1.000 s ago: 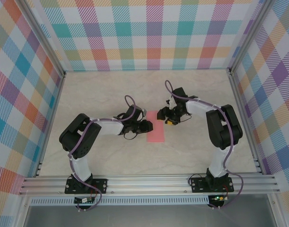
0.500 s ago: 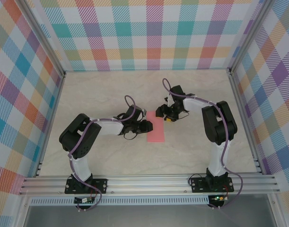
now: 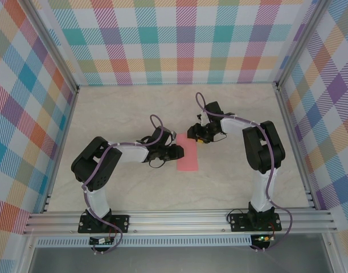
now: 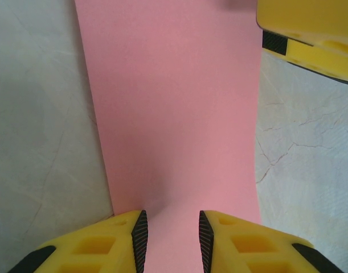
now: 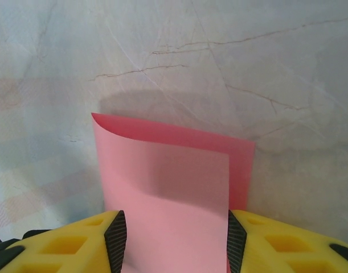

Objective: Fold a paper plane with a square sheet of paper (fold left side to right side)
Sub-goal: Fold the triangle a second time at the center of the table.

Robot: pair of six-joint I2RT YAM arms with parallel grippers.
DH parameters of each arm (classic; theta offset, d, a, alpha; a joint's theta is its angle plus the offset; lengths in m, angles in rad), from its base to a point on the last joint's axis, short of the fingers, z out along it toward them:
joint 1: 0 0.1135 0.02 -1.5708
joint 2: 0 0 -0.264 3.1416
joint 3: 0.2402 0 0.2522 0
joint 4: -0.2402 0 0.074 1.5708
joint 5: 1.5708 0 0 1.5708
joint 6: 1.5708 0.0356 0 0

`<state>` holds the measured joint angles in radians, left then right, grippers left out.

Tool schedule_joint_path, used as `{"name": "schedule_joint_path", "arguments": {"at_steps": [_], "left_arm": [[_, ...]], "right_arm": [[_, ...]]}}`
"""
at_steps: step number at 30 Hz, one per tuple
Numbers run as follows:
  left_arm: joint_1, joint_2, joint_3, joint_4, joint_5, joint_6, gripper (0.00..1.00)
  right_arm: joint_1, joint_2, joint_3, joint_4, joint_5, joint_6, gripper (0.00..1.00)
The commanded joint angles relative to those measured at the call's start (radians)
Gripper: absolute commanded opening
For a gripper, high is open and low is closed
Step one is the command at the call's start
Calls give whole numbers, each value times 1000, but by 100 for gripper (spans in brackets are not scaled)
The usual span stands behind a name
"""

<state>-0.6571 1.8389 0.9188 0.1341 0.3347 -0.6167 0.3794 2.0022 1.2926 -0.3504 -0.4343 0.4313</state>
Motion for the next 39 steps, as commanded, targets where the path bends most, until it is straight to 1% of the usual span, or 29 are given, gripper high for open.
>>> {"name": "schedule_joint_path", "arguments": {"at_steps": [1, 7, 15, 18, 21, 25, 29, 32, 39], "left_arm": [[-9, -22, -29, -42, -22, 8, 33], [-8, -72, -24, -56, -23, 32, 35], [-9, -180, -39, -57, -31, 91, 48], [-10, -245, -78, -42, -39, 134, 52], [-30, -325, -120, -56, -72, 198, 55], [-85, -411, -151, -116, -139, 286, 60], [-174, -448, -145, -174, -222, 357, 64], [-232, -415, -106, -225, -281, 387, 66], [-353, -236, 51, -316, -388, 439, 67]], "right_arm": [[1, 3, -2, 25, -32, -20, 50], [2, -27, -44, 29, -47, -28, 46], [1, -68, -101, 65, -102, -19, 40], [1, -81, -111, 77, -124, -10, 36], [1, -96, -119, 76, -135, -5, 32], [1, -113, -116, 58, -136, 6, 26], [1, -112, -93, 10, -150, 20, 19], [1, -114, -83, -16, -147, 26, 16], [1, -108, -70, -41, -158, 32, 13]]}}
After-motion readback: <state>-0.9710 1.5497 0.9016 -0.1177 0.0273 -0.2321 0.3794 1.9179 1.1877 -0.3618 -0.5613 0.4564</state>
